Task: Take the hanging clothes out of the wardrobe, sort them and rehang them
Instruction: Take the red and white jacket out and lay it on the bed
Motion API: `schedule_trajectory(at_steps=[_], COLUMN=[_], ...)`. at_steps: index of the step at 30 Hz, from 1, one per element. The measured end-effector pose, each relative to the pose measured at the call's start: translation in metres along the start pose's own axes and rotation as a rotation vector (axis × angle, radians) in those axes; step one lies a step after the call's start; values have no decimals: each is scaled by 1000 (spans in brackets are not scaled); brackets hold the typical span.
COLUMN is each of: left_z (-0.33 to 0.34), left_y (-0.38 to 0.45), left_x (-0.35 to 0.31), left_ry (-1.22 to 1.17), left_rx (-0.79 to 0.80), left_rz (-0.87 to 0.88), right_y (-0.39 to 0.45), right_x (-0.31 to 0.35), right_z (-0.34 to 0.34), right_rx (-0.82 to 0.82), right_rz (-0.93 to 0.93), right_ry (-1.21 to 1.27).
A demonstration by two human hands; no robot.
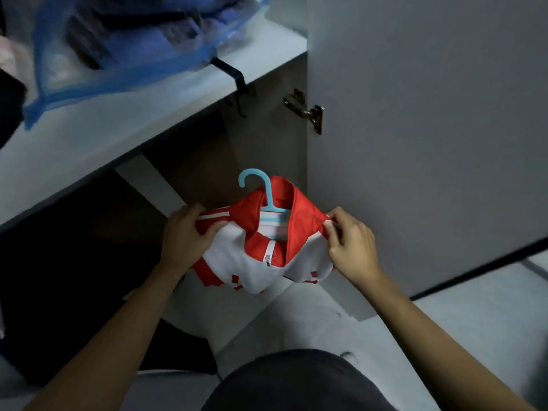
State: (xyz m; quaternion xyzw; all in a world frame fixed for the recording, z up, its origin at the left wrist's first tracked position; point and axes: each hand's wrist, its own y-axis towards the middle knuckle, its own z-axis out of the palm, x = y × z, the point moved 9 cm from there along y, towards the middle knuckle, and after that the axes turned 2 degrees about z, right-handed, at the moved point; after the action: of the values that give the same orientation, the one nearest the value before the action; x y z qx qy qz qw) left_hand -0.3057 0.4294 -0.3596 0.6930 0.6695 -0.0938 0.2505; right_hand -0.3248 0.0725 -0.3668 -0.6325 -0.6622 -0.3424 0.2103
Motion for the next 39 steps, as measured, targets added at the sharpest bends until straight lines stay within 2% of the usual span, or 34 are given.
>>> schedule_trajectory(at_steps=[5,11,15,19,26,32,39], left_z=[65,122,145,156,209,236,279], left_y=[-15,-56,-102,-166,-285,-418,-569], left_x=[-52,-132,-217,-319,-486,-617,-714], left_ry=[-9,-191,-244,-367,-436,-496,-537], left_rx=[220,446,453,494,669,773,1056], left_rz=[231,602,855,1099,1427,1627,1815], right_y=[-86,-207,-320,-433,-596,-723,-840], right_x=[-47,-82,-94,-95,-95,-104,-113], right_z=[-37,-81,-127,-169,-221,-258,-285], right_rx=[-144,-309,-515,-742,-1075,-1283,-1435], right_rz=[124,389,586,754,982,1147,1366], right_ry=[-38,-113,-135,-118,-168,-154,-224])
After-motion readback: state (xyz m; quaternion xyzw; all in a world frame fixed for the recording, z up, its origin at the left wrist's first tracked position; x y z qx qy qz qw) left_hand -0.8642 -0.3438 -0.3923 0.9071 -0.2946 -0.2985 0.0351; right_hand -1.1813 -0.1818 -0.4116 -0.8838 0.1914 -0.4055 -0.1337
